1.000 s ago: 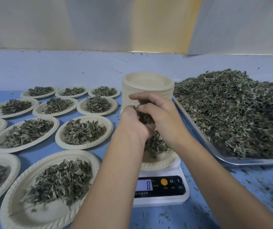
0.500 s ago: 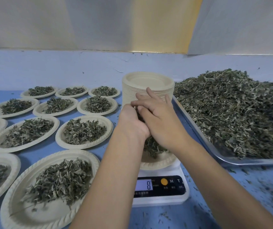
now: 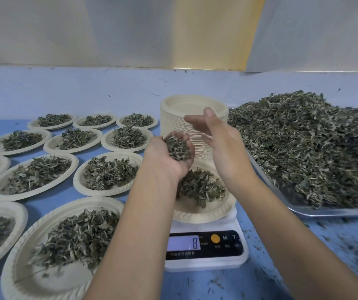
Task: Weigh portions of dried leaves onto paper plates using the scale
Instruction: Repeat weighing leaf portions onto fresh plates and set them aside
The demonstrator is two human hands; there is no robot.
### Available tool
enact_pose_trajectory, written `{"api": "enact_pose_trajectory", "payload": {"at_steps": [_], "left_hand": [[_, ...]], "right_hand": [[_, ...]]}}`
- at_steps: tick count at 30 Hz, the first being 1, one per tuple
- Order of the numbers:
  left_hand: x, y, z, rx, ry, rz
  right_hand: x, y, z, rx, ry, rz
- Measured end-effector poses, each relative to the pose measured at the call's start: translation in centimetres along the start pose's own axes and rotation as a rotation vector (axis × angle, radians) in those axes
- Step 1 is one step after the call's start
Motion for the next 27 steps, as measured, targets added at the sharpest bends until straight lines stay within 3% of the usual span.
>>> {"api": "enact_pose_trajectory", "payload": {"at_steps": [3, 7, 11, 21, 24, 27], "left_hand": [[-0.9, -1.3, 0.0, 0.02, -0.03, -0.032], [-1.3, -2.5, -0.2, 0.042, -0.024, -0.018], [-1.6, -2.9, 0.0, 0.075, -0.031, -0.001], [-1.7, -2.6, 0.1, 0.06, -0.036, 0.019], [-1.7, -2.6, 0.2, 0.06, -0.038, 0.013], [-1.2, -2.2, 0.2, 0.062, -0.021, -0.007]], "right_hand": [[-0.8, -0.9, 0.6, 0.022, -0.065, -0.21], [-0.3, -2.9, 1.0, 0.109, 0.044, -0.576], [-0.2, -3.9, 0.8, 0.177, 0.119, -0.737], [1.0, -4.6, 0.1, 0.217, 0.252, -0.788], [0.9, -4.2, 0.4, 0.182, 0.207, -0.761], [-0.1, -3.4, 0.9, 0.143, 0.051, -0.62]]}}
Point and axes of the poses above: each hand's wrist, its own z-axis towards the middle knuckle, its own x-axis out of the palm, y = z × x, the point moved 10 cm from there along z, towards the middle knuckle, and after that the axes turned 10 degrees about x, right-handed, at the moved point
